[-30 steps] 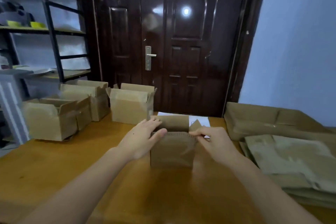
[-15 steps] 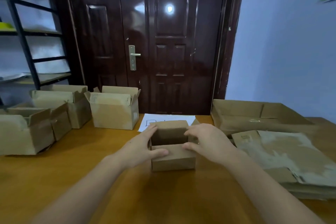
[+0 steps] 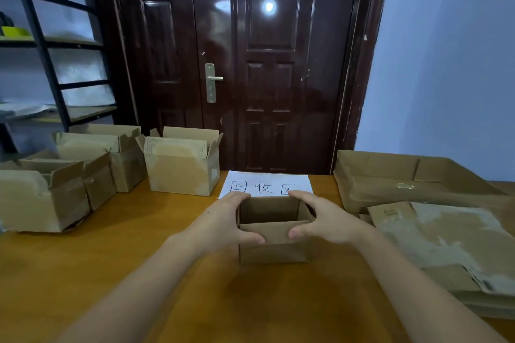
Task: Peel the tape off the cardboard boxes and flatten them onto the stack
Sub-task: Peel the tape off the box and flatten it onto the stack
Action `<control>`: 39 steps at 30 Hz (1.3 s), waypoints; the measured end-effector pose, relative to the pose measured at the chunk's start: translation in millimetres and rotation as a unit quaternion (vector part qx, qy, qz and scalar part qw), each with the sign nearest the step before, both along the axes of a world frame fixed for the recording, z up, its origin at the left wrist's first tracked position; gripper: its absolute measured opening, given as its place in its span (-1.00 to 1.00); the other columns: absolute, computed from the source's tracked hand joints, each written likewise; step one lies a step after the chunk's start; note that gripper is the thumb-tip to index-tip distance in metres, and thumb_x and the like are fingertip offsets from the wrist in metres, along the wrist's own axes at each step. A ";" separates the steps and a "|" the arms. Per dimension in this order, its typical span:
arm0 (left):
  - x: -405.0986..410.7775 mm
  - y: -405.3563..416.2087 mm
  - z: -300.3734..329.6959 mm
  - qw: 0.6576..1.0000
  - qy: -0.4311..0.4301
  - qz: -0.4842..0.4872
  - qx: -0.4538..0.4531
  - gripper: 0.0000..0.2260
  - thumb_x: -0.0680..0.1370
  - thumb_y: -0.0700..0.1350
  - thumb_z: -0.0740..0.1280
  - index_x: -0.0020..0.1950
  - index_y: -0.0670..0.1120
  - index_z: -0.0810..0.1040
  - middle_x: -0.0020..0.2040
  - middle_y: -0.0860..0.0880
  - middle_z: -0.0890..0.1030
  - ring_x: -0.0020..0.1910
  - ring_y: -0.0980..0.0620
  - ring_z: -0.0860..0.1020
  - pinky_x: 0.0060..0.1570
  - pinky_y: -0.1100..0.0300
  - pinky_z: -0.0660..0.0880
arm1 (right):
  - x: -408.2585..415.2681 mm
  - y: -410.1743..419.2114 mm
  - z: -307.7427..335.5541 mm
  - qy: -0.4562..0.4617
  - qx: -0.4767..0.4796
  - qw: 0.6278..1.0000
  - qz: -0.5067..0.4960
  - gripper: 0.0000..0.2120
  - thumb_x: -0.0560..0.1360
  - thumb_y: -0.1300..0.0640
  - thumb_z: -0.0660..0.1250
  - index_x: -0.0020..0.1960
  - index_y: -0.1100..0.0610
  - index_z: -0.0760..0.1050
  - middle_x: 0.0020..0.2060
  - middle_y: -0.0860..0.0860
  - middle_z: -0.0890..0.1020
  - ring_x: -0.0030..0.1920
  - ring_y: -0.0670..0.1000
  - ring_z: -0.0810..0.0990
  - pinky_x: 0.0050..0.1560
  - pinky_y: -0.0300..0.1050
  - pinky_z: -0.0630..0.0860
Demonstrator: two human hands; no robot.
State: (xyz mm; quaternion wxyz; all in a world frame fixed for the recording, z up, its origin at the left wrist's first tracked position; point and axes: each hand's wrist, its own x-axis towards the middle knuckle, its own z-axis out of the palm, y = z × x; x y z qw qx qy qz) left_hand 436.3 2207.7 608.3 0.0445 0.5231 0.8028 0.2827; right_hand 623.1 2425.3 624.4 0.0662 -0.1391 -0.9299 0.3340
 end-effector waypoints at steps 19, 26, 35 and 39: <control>17.3 -30.4 -31.0 0.990 -0.014 0.136 0.045 -0.09 0.45 0.55 0.04 0.68 0.21 -0.20 0.66 0.23 -0.17 0.62 0.16 0.03 0.52 -0.01 0.25 | 36.6 -44.3 -26.2 0.146 -0.009 0.979 -0.145 0.02 0.47 -0.26 0.43 0.64 -0.19 -0.20 0.58 -0.33 -0.23 0.58 -0.21 -0.14 0.57 0.07 0.07; 11.0 -53.4 -50.4 0.994 0.021 0.107 0.025 -0.20 0.40 0.66 -0.20 0.55 0.38 -0.31 0.58 0.31 -0.27 0.58 0.23 -0.11 0.54 0.07 0.09 | 65.7 -20.1 -51.0 0.076 -0.017 0.976 -0.202 0.29 0.19 -0.35 0.55 0.62 -0.23 -0.27 0.62 -0.20 -0.04 0.58 -0.04 0.08 0.51 0.03 0.16; 30.8 -26.9 -62.3 0.995 0.066 0.046 -0.065 -0.07 0.50 0.58 -0.03 0.67 0.10 -0.28 0.68 0.13 -0.14 0.65 0.08 -0.02 0.53 0.19 -0.01 | 45.4 -40.1 -68.1 0.053 0.016 0.993 -0.104 -0.25 0.52 -0.04 0.47 0.59 -0.09 0.16 0.37 -0.27 0.41 0.40 -0.19 0.39 0.32 -0.40 0.33; 30.7 -22.3 -55.2 0.985 0.147 0.091 0.025 -0.22 0.60 0.18 0.38 0.67 0.01 0.03 0.52 0.07 0.36 0.45 0.08 0.40 0.38 0.25 0.34 | 44.6 -39.7 -61.3 0.105 0.040 0.987 -0.117 -0.30 0.52 0.13 0.48 0.53 -0.15 0.22 0.37 -0.24 0.42 0.40 -0.18 0.40 0.37 -0.31 0.37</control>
